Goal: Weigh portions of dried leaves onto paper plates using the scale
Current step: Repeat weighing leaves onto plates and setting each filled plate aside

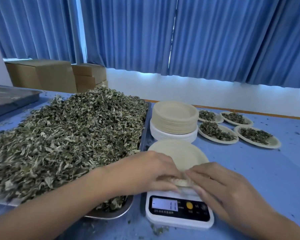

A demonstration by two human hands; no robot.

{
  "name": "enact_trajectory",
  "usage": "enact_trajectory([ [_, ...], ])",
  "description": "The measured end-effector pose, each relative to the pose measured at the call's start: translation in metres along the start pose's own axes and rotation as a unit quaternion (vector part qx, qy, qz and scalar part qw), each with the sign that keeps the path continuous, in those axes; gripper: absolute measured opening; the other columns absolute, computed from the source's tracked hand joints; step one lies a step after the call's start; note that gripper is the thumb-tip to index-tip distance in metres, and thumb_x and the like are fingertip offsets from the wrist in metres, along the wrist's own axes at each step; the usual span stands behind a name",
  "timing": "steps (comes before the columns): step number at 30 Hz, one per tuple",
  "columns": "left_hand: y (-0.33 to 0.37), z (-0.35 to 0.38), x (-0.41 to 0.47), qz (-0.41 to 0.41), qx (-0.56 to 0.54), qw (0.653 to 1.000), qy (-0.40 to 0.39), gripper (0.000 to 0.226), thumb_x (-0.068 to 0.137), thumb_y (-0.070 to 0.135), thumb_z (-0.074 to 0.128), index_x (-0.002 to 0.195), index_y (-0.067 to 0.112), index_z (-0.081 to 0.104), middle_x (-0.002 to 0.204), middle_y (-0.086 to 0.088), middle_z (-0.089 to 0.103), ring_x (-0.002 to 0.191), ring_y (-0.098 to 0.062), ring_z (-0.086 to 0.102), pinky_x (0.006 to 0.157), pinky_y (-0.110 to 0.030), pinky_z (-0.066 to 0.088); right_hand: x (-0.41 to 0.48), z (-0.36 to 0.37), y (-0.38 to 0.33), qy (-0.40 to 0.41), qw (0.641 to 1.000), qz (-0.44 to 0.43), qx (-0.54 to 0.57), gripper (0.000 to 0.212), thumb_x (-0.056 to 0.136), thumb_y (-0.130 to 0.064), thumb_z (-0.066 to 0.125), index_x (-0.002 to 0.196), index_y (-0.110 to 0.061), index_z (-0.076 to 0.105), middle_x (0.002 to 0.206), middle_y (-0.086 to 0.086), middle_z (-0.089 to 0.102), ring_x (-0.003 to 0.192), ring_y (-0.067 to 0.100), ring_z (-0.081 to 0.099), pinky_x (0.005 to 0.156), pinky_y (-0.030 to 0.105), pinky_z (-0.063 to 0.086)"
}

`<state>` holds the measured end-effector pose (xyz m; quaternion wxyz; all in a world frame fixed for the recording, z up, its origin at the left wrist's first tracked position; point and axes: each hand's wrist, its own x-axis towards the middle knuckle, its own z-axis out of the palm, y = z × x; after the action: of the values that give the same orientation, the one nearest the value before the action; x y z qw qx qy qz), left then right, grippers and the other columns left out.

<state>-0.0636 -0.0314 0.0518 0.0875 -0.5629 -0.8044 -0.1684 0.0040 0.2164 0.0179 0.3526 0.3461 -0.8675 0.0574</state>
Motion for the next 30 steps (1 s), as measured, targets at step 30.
enact_trajectory([
  [30, -0.052, -0.024, -0.007, -0.453, 0.145, 0.878, 0.050, 0.039, 0.085, 0.006, 0.071, 0.120, 0.023, 0.071, 0.099, -0.013, 0.067, 0.084, -0.035, 0.067, 0.079, -0.042, 0.059, -0.015, 0.039, 0.054, 0.096, 0.811, 0.495, 0.296, 0.038, 0.105, -0.034, 0.053, 0.082, -0.021, 0.079, 0.077, -0.004, 0.077, 0.074, 0.013, 0.071, 0.064, 0.031, 0.050],
])
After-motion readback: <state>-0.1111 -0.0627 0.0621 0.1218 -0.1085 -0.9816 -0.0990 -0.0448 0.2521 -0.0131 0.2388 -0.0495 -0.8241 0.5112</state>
